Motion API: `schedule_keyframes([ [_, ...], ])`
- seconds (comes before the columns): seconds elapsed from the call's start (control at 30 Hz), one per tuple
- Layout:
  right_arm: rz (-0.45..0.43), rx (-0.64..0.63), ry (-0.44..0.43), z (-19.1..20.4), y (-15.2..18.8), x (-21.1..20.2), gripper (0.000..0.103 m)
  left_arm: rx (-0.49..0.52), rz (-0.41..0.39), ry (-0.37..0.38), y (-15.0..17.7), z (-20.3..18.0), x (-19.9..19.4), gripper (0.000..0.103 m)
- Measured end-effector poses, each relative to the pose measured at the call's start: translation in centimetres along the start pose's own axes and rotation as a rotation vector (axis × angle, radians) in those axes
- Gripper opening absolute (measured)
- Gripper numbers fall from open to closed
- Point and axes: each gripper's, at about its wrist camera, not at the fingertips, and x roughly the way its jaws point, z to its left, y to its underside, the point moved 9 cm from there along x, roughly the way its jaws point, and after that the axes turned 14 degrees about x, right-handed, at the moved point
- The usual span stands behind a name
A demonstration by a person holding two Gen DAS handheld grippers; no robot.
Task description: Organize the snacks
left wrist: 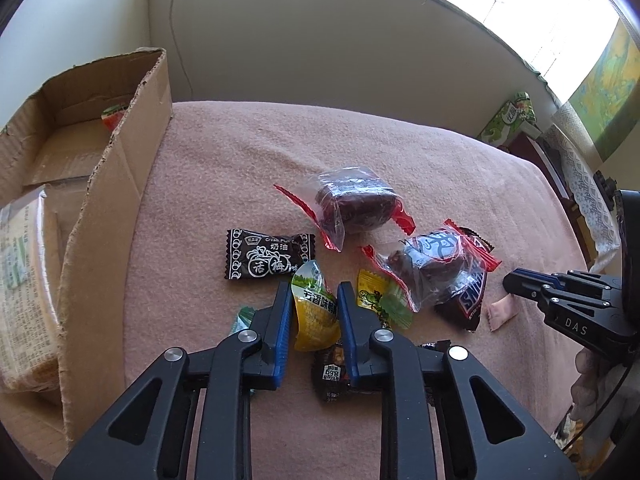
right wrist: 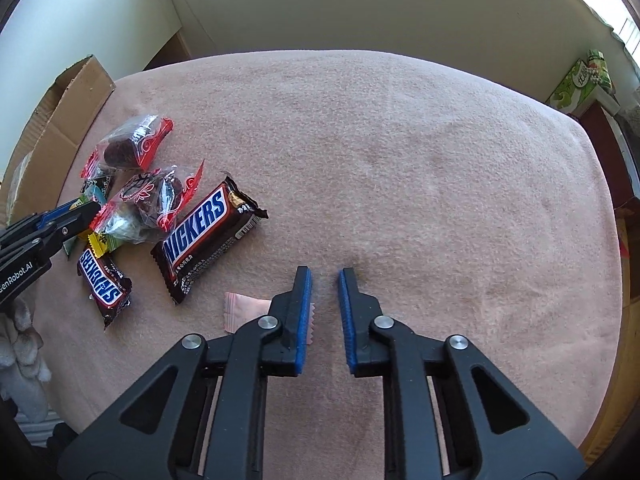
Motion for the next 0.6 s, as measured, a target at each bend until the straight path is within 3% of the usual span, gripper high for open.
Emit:
schedule_keyframes([
  [0.27, 0.019, 0.045, -0.113, -1.9, 0.4, -0.8, 0.01, -0.032, -0.006, 0.002, 0.1, 0.4, -0.3, 0.021],
  [0.33, 0.017, 0.045, -0.163, -2.0, 0.4, -1.6, 0.02, -0.038, -0.007, 0.005, 0.1, 0.5, -0.5, 0.021],
  [0.4, 0.0, 0.007, -0.199, -1.9, 0.4, -2.6, 0.04, -0.046, -0.015, 0.011, 0.0, 0.5, -0.7, 0.021],
  [0.47, 0.022, -0.058, -0.245, -1.1, 0.4, -3.1, 0.052, -0.053, -0.018, 0.019, -0.1, 0.4, -0.9, 0.021],
  [0.53, 0.06, -0.119, -0.291, 0.5, 0.6, -3.1, 0.052, -0.054, -0.016, 0.027, -0.1, 0.2, -1.0, 0.021],
  [0.6, 0.098, -0.19, -0.281, 1.5, 0.8, -2.4, 0.052, -0.055, -0.014, 0.033, 0.0, 0.0, -1.1, 0.021],
])
